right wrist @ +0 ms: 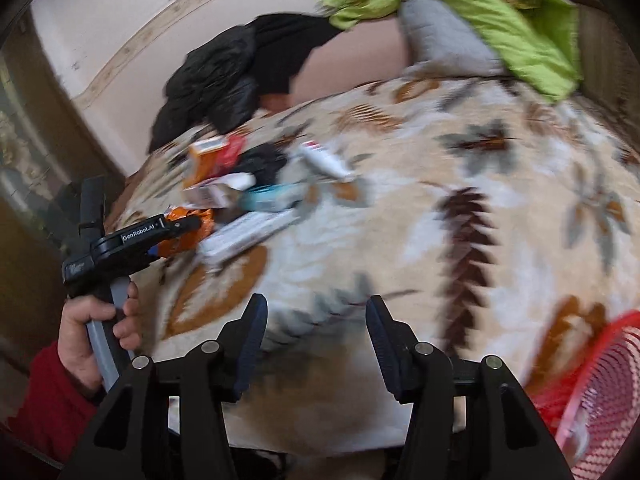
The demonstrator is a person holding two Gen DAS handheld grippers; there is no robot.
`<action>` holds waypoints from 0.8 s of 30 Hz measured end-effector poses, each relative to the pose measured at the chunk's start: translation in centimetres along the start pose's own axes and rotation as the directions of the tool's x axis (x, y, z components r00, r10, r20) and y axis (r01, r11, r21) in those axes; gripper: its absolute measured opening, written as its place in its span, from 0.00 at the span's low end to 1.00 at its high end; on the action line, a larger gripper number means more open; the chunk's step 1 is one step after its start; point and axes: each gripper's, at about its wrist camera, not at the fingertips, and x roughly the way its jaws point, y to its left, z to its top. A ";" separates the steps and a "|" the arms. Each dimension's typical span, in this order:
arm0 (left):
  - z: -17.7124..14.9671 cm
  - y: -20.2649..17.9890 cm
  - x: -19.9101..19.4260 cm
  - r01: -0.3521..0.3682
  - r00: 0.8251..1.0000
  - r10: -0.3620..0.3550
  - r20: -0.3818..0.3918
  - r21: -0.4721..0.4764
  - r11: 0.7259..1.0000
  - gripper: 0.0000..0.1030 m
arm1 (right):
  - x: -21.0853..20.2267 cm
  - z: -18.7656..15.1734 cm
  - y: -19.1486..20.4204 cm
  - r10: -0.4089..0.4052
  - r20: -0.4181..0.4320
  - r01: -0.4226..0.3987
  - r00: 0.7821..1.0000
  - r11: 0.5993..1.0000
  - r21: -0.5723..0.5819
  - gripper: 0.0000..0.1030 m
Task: Collect trash
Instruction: 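Grasp the orange-and-white snack bag with the left gripper while the right gripper grasps a white medicine box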
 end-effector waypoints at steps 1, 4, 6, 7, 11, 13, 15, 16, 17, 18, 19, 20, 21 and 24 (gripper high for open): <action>-0.3 0.2 -1.0 0.001 1.000 -0.001 0.013 -0.008 1.000 0.55 | 1.2 0.5 0.7 0.057 -0.020 -0.057 0.998 0.998 0.017 0.54; -1.9 0.4 -4.1 -0.014 0.998 0.016 0.059 -0.022 1.000 0.55 | 4.9 2.1 1.7 0.175 -0.063 -0.168 0.983 0.981 0.097 0.55; -3.1 0.1 -5.6 -0.045 0.995 0.046 0.087 -0.012 0.999 0.55 | 7.7 2.7 2.0 0.238 -0.088 -0.219 0.967 0.959 0.181 0.55; -3.8 0.0 -6.3 -0.066 0.992 0.067 0.105 -0.005 0.998 0.55 | 8.9 2.9 2.0 0.246 -0.104 -0.221 0.964 0.952 0.210 0.55; -4.6 -0.4 -7.2 -0.123 0.980 0.119 0.159 0.013 0.992 0.55 | 13.0 3.5 1.9 0.282 -0.131 -0.235 0.950 0.927 0.292 0.55; -4.6 -0.5 -7.2 -0.137 0.976 0.132 0.174 0.017 0.990 0.55 | 14.8 4.3 2.0 0.288 -0.140 -0.237 0.947 0.925 0.298 0.54; -4.6 -0.8 -6.9 -0.165 0.970 0.158 0.183 0.026 0.986 0.55 | 16.1 5.0 2.0 0.290 -0.130 -0.239 0.948 0.920 0.310 0.42; -4.5 -0.9 -6.7 -0.172 0.969 0.164 0.184 0.030 0.985 0.55 | 16.4 5.2 2.0 0.296 -0.131 -0.245 0.946 0.920 0.305 0.33; -4.6 -0.9 -6.6 -0.177 0.969 0.168 0.183 0.031 0.984 0.55 | 16.5 5.3 2.0 0.294 -0.134 -0.244 0.946 0.922 0.300 0.30; -4.5 -1.0 -6.5 -0.186 0.967 0.177 0.182 0.032 0.982 0.55 | 16.1 5.3 1.9 0.292 -0.127 -0.245 0.948 0.924 0.295 0.29; -4.5 -0.9 -6.4 -0.189 0.967 0.181 0.179 0.031 0.981 0.55 | 15.5 5.2 1.9 0.294 -0.115 -0.253 0.949 0.926 0.278 0.27; -4.5 -0.9 -6.4 -0.191 0.967 0.183 0.177 0.030 0.981 0.55 | 14.9 5.2 2.1 0.293 -0.110 -0.257 0.950 0.931 0.258 0.24; -4.4 -0.8 -6.4 -0.194 0.966 0.187 0.176 0.022 0.981 0.55 | 14.1 5.1 2.3 0.281 -0.102 -0.253 0.954 0.941 0.226 0.23; -4.3 -0.3 -6.7 -0.184 0.967 0.183 0.179 -0.012 0.983 0.55 | 11.5 4.7 3.3 0.227 -0.055 -0.221 0.972 0.971 0.093 0.15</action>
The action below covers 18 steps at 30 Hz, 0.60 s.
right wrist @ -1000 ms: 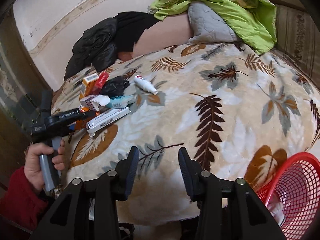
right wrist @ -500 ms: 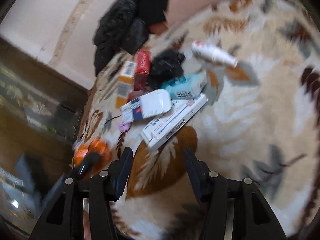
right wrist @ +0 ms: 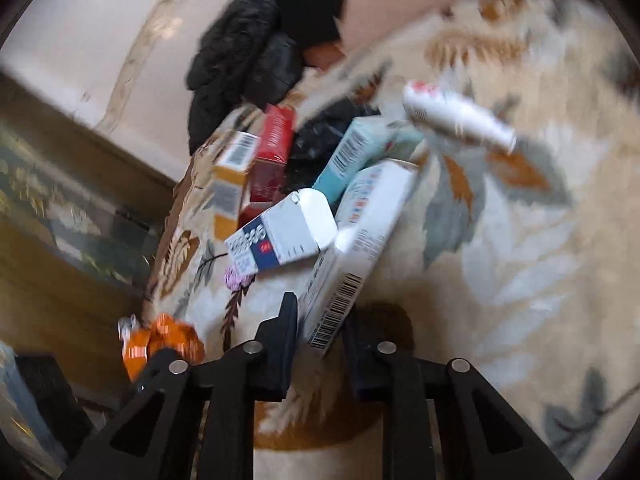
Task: Collect trash
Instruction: 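Grasp the orange-and-white snack bag with the left gripper while the right gripper grasps a white medicine box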
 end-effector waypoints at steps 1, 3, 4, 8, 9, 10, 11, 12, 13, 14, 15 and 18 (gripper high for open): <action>0.0 0.0 -0.2 -0.006 1.000 0.006 0.003 -0.004 1.000 0.55 | -0.8 -0.3 0.5 -0.019 0.018 0.019 1.000 0.998 -0.052 0.13; -0.4 0.1 -0.8 -0.006 1.000 0.006 0.007 -0.017 1.000 0.55 | -2.1 -0.9 1.1 -0.045 0.048 0.051 0.998 0.992 -0.119 0.13; -0.6 0.0 -1.0 -0.002 1.000 0.002 0.007 -0.021 1.000 0.55 | -2.8 -1.2 1.3 -0.049 0.058 0.057 0.997 0.988 -0.146 0.13; -1.4 -1.5 -2.2 0.007 1.000 -0.007 0.031 0.010 1.000 0.55 | -4.4 -1.9 1.3 -0.074 0.076 0.086 0.994 0.983 -0.160 0.13; -1.6 -2.2 -2.6 0.006 0.999 -0.007 0.041 0.032 0.999 0.55 | -5.4 -2.3 1.3 -0.077 0.092 0.091 0.993 0.983 -0.159 0.13; -1.8 -2.8 -2.8 0.011 0.999 -0.013 0.046 0.048 0.999 0.55 | -6.0 -2.6 1.3 -0.085 0.107 0.102 0.991 0.981 -0.166 0.13; -2.2 -3.7 -3.2 0.018 0.998 -0.022 0.052 0.077 0.997 0.55 | -6.6 -2.9 1.4 -0.091 0.118 0.111 0.989 0.978 -0.177 0.13; -2.5 -4.2 -3.5 0.020 0.998 -0.025 0.056 0.096 0.995 0.55 | -7.6 -3.6 1.5 -0.098 0.132 0.123 0.986 0.974 -0.189 0.13; -2.8 -4.6 -3.8 0.023 0.998 -0.030 0.060 0.113 0.993 0.55 | -8.3 -4.0 1.5 -0.107 0.147 0.135 0.983 0.971 -0.198 0.13; -3.2 -5.0 -4.2 0.028 0.997 -0.037 0.063 0.129 0.991 0.55 | -8.6 -4.3 1.7 -0.115 0.156 0.146 0.981 0.968 -0.206 0.13; -3.8 -5.4 -4.7 0.034 0.997 -0.044 0.066 0.144 0.989 0.55 | -9.4 -4.8 1.6 -0.126 0.169 0.162 0.978 0.963 -0.217 0.13; -4.8 -5.8 -6.0 0.036 0.995 -0.051 0.084 0.167 0.985 0.55 | -11.1 -6.1 1.4 -0.149 0.195 0.192 0.969 0.956 -0.221 0.13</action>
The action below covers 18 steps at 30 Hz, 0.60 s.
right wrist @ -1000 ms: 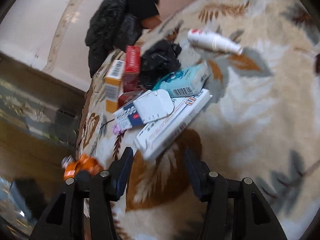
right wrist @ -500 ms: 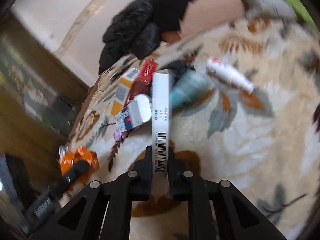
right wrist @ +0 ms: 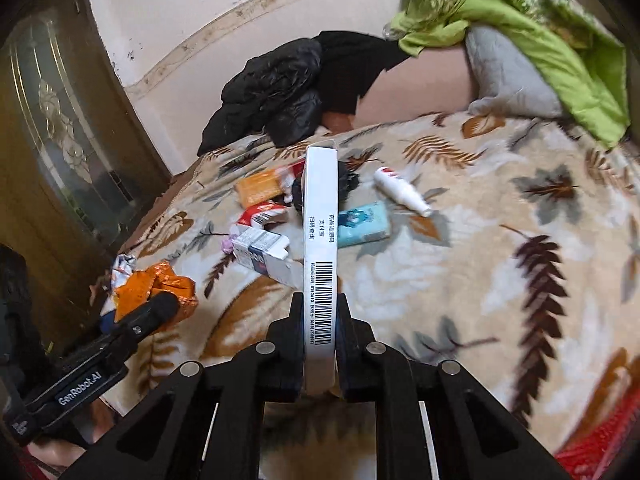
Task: Collect trash
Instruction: 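Grasp the orange-and-white snack bag with the left gripper while the right gripper grasps a white medicine box, then lift the snack bag with the left gripper while the right gripper holds the white box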
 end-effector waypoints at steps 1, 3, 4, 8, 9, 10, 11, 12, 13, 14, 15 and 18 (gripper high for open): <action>-0.2 -0.1 -0.3 0.004 1.000 -0.004 0.007 0.001 1.000 0.55 | -0.5 -0.2 0.0 -0.003 0.010 0.003 1.000 1.000 0.000 0.13; -0.4 -0.1 -0.6 -0.002 1.000 0.002 0.013 0.000 1.000 0.55 | -1.5 -0.7 0.2 -0.014 0.032 0.015 0.999 1.000 -0.013 0.13; -0.6 -0.1 -0.7 -0.004 1.000 0.004 0.013 -0.003 1.000 0.55 | -1.8 -0.9 0.3 -0.012 0.035 0.013 0.999 1.000 -0.016 0.13; -0.8 -0.2 -0.5 -0.023 1.000 0.023 0.016 -0.010 1.000 0.55 | -2.5 -1.3 0.8 -0.017 0.052 0.019 0.999 0.999 -0.037 0.13; -0.9 -0.4 -0.5 -0.030 0.999 0.030 0.018 -0.005 1.000 0.55 | -2.6 -1.5 0.9 -0.018 0.054 0.021 0.998 0.999 -0.043 0.13; -0.9 -0.6 -0.5 -0.039 0.999 0.039 0.021 0.000 0.999 0.55 | -2.6 -1.5 0.9 -0.022 0.056 0.024 0.998 0.999 -0.046 0.13; -1.0 -1.0 -0.5 -0.057 0.998 0.057 0.029 0.015 0.998 0.55 | -2.7 -1.5 0.8 -0.025 0.058 0.028 0.998 0.998 -0.048 0.13; -1.0 -1.2 -0.4 -0.066 0.997 0.066 0.032 0.025 0.997 0.55 | -2.7 -1.6 0.8 -0.027 0.059 0.030 0.998 0.998 -0.048 0.13; -1.1 -1.5 -0.3 -0.082 0.996 0.081 0.034 0.038 0.996 0.55 | -2.7 -1.5 0.8 -0.027 0.060 0.030 0.998 0.998 -0.047 0.13; -1.1 -1.7 -0.3 -0.097 0.995 0.096 0.036 0.046 0.994 0.55 | -2.7 -1.5 0.7 -0.027 0.060 0.030 0.998 0.999 -0.044 0.13; -1.2 -1.8 -0.3 -0.107 0.994 0.105 0.038 0.050 0.993 0.55 | -2.8 -1.5 0.7 -0.026 0.061 0.028 0.998 0.999 -0.043 0.13; -1.2 -1.8 -0.3 -0.137 0.990 0.135 0.046 0.055 0.989 0.55 | -2.7 -1.5 0.6 -0.016 0.063 0.019 0.998 0.999 -0.043 0.13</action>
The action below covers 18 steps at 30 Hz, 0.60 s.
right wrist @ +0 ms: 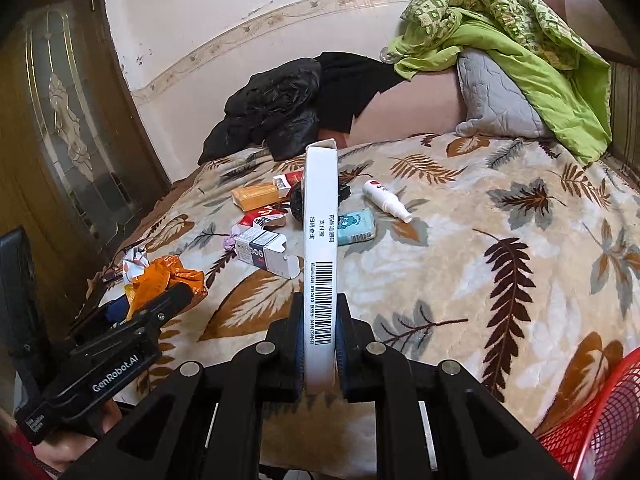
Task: Collect trash
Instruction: 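Lift the snack bag with the left gripper while the right gripper holds the white box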
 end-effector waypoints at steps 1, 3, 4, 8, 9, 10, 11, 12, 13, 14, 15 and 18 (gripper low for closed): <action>0.0 0.1 0.1 -0.004 1.000 0.004 -0.002 -0.002 1.000 0.55 | 0.0 0.0 0.0 0.003 0.000 -0.003 1.000 1.000 0.000 0.13; 0.1 0.2 0.3 -0.010 1.000 0.010 -0.008 -0.005 1.000 0.55 | 0.2 0.0 0.2 0.012 0.000 -0.012 1.000 1.000 -0.003 0.13; 0.1 0.3 0.3 -0.016 1.000 0.016 -0.008 -0.005 1.000 0.55 | 0.2 0.0 0.3 0.014 -0.001 -0.014 1.000 1.000 -0.005 0.13; 0.1 0.2 0.5 -0.028 1.000 0.028 -0.011 -0.003 1.000 0.55 | 0.5 0.0 0.4 0.022 -0.003 -0.023 1.000 1.000 -0.015 0.13; 0.1 0.2 0.5 -0.030 0.999 0.030 -0.013 -0.003 1.000 0.55 | 0.6 0.0 0.4 0.024 -0.004 -0.024 1.000 1.000 -0.016 0.13; 0.1 0.1 0.5 -0.032 0.999 0.032 -0.014 -0.003 0.999 0.55 | 0.6 0.0 0.4 0.026 -0.005 -0.026 1.000 1.000 -0.014 0.13; 0.1 0.1 0.5 -0.034 0.999 0.034 -0.013 -0.003 0.999 0.55 | 0.6 0.0 0.4 0.028 -0.006 -0.028 1.000 1.000 -0.013 0.13; 0.1 0.0 0.5 -0.035 0.999 0.035 -0.013 0.000 0.999 0.55 | 0.6 0.0 0.4 0.029 -0.006 -0.030 1.000 0.999 -0.013 0.13; 0.1 -0.1 0.6 -0.035 0.999 0.035 -0.014 0.004 0.999 0.55 | 0.6 0.0 0.4 0.030 -0.006 -0.030 1.000 0.999 -0.014 0.13; 0.1 -0.1 0.6 -0.037 0.999 0.037 -0.014 0.007 0.999 0.55 | 0.6 0.0 0.4 0.029 -0.006 -0.029 1.000 0.999 -0.013 0.13; 0.1 -0.2 0.6 -0.039 0.999 0.039 -0.013 0.010 0.999 0.55 | 0.6 0.0 0.4 0.029 -0.005 -0.030 1.000 0.999 -0.013 0.13; 0.1 -0.4 0.6 -0.042 0.999 0.042 -0.013 0.018 0.999 0.55 | 0.7 0.0 0.4 0.031 -0.006 -0.031 1.000 0.999 -0.010 0.13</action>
